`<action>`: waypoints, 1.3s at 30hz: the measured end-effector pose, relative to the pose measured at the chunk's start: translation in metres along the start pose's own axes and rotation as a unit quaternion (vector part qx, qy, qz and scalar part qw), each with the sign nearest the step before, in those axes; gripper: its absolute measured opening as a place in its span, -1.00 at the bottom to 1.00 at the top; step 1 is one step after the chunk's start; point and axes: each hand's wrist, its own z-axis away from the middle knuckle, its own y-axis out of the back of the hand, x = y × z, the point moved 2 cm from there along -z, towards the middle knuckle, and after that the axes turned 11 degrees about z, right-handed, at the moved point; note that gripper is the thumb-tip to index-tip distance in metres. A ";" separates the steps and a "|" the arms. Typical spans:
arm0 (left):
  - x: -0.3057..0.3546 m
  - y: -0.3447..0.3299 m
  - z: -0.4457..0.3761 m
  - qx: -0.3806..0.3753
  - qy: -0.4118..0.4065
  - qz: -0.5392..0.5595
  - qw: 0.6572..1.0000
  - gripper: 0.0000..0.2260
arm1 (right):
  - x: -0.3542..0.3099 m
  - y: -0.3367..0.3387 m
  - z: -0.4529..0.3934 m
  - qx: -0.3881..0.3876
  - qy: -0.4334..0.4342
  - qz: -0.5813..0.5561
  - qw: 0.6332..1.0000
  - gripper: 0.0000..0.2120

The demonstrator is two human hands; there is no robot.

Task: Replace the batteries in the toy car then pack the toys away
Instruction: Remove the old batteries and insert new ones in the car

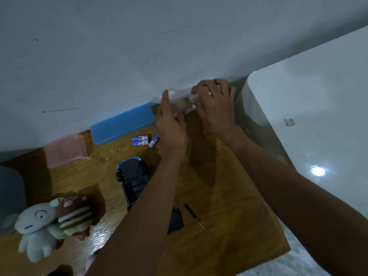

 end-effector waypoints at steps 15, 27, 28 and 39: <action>-0.007 -0.004 0.005 -0.043 0.037 -0.007 0.998 -0.64 | 0.009 -0.008 0.019 -0.143 -0.191 -0.104 0.966 -0.61; 0.007 0.017 0.001 -0.127 0.050 -0.017 0.990 -0.58 | -0.006 0.010 -0.003 -0.253 -0.165 0.032 0.953 -0.66; 0.011 0.026 0.002 -0.131 0.038 -0.021 0.990 -0.59 | -0.009 0.014 -0.006 -0.245 -0.153 0.030 0.957 -0.67; -0.027 0.180 0.048 -0.040 -0.038 -0.032 0.998 -0.75 | -0.116 0.041 0.015 -0.189 0.210 -0.103 0.954 -0.76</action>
